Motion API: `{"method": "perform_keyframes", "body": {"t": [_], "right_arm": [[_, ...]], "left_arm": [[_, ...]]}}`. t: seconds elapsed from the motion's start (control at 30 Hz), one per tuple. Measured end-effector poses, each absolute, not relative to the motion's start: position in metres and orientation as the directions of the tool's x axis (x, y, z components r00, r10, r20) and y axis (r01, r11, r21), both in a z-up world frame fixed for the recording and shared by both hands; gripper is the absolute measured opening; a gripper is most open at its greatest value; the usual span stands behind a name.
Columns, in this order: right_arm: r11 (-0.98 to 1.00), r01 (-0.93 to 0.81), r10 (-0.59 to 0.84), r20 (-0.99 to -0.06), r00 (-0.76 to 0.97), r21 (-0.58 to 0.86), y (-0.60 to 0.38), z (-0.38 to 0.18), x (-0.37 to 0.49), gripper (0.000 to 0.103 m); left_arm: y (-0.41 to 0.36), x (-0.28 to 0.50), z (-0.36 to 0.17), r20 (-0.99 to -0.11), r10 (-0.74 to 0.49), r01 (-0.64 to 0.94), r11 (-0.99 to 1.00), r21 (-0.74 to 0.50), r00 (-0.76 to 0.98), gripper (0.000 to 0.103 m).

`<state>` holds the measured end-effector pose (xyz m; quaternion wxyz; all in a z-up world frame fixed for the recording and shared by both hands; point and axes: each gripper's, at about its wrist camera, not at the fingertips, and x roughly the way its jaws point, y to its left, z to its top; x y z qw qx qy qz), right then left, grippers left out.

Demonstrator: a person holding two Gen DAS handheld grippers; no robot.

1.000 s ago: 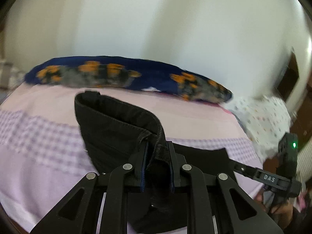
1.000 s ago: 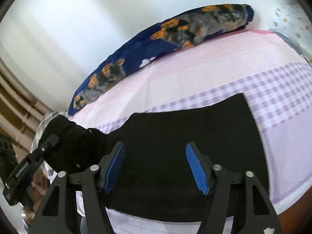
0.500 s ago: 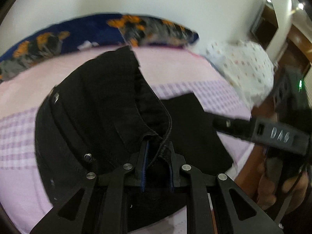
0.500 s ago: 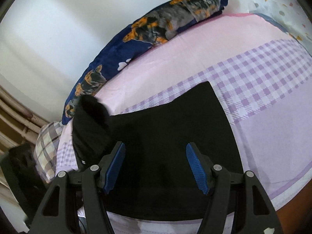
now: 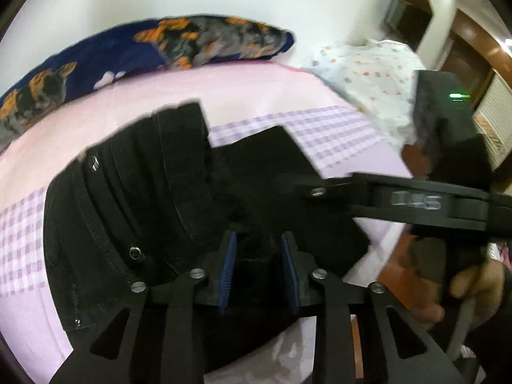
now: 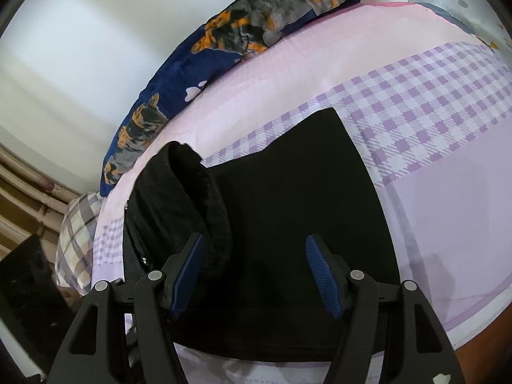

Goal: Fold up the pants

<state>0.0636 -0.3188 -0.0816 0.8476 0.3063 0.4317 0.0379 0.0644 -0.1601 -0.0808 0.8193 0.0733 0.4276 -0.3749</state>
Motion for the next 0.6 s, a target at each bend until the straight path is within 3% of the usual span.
{"method": "perform_keyframes", "body": {"t": [0.23,0.37,0.6], "right_arm": [[0.806,0.188,0.346,-0.704,0.62,0.562,-0.321,-0.082,0.063,0.064],[0.797,0.141,0.41,-0.697,0.589,0.588,-0.323,-0.084,0.069,0.064],[0.713,0.101,0.552,-0.645,0.529,0.694,-0.325,-0.096,0.088,0.066]], "left_arm": [[-0.139,0.059,-0.052,-0.68,-0.548,0.651,0.747,-0.135,0.487,0.05],[-0.107,0.074,-0.046,-0.669,-0.489,0.57,0.813,-0.117,0.56,0.052],[-0.052,0.105,-0.073,-0.733,-0.349,0.4,0.909,-0.114,0.584,0.053]]}}
